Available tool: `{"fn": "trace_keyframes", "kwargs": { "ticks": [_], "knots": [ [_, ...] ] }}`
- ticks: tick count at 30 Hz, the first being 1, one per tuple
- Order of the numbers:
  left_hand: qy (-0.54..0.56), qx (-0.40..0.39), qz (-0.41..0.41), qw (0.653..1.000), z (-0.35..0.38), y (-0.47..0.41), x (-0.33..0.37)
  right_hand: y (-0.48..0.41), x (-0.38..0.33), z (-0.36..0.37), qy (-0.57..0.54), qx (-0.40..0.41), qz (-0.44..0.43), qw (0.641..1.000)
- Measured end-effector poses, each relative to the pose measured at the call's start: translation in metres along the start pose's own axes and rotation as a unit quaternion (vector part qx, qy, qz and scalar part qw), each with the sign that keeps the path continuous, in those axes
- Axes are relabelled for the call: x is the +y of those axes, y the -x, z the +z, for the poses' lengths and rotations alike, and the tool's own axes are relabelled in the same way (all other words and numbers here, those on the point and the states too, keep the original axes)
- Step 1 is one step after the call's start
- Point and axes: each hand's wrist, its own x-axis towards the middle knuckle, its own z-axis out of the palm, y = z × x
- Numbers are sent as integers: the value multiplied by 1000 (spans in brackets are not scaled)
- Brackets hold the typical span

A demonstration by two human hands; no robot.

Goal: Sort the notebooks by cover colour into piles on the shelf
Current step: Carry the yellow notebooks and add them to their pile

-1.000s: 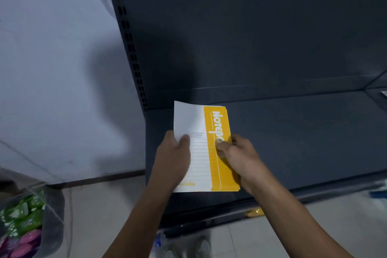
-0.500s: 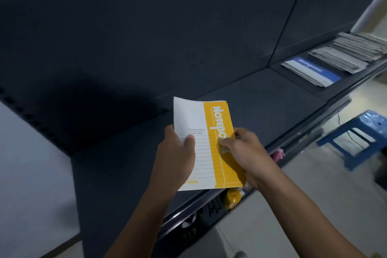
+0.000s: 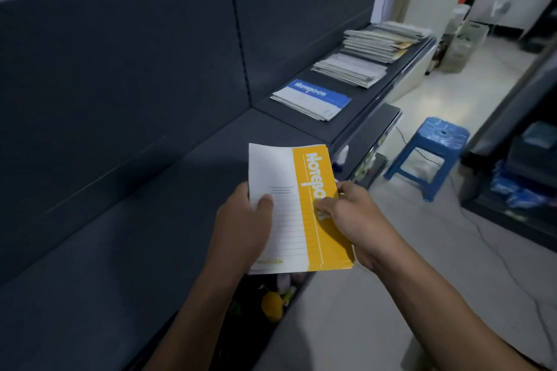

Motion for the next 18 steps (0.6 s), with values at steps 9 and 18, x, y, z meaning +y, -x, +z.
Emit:
{"fn": "trace_keyframes", "kwargs": {
  "ticks": [9, 18],
  "knots": [
    [9, -55, 49, 997, 96, -61, 89, -66, -17, -117, -52, 52, 18, 997],
    [13, -111, 61, 992, 184, -165, 156, -164, -48, -195, -40, 84, 37, 995]
  ]
}}
